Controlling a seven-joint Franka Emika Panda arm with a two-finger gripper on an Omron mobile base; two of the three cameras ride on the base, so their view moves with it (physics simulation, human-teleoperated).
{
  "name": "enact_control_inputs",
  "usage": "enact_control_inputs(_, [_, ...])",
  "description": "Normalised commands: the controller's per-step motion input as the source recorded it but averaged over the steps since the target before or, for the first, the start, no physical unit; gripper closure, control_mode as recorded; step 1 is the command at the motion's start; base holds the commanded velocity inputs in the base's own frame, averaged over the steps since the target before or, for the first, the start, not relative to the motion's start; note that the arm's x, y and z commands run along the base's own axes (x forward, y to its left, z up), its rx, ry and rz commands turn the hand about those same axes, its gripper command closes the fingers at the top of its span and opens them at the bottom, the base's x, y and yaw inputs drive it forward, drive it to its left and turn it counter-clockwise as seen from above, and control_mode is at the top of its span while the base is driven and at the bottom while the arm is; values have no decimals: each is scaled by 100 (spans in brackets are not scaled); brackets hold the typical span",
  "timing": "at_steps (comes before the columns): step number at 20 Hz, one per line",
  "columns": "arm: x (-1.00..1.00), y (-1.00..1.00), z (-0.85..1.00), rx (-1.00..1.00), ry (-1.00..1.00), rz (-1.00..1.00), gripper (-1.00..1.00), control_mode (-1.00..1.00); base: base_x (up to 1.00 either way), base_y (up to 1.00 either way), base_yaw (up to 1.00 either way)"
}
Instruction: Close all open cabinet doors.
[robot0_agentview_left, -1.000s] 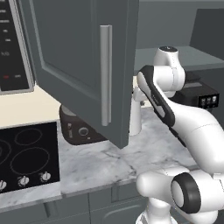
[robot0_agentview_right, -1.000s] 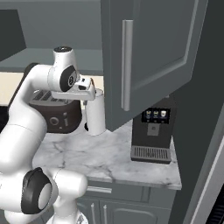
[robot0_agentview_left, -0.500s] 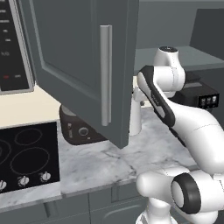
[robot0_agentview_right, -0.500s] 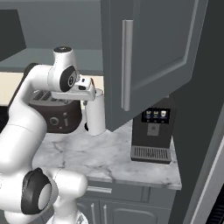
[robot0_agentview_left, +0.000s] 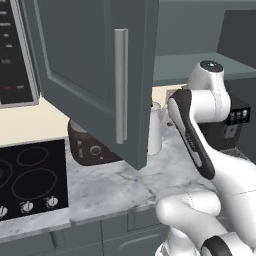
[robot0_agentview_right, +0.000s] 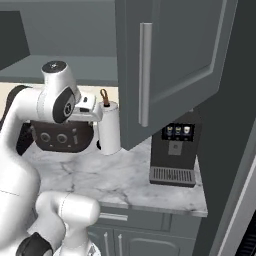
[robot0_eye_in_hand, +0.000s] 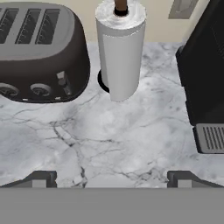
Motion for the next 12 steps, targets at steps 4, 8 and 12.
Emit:
enact_control_inputs(4, [-63,0,0,0,-27,0,-100,-100,0,0,0])
enact_control_inputs(8, [-63,-1,0,0,-29,-5,-100,-100,0,0,0])
enact_control_inputs(12, [-74,-19,0,0,-29,-6,-100,-100,0,0,0])
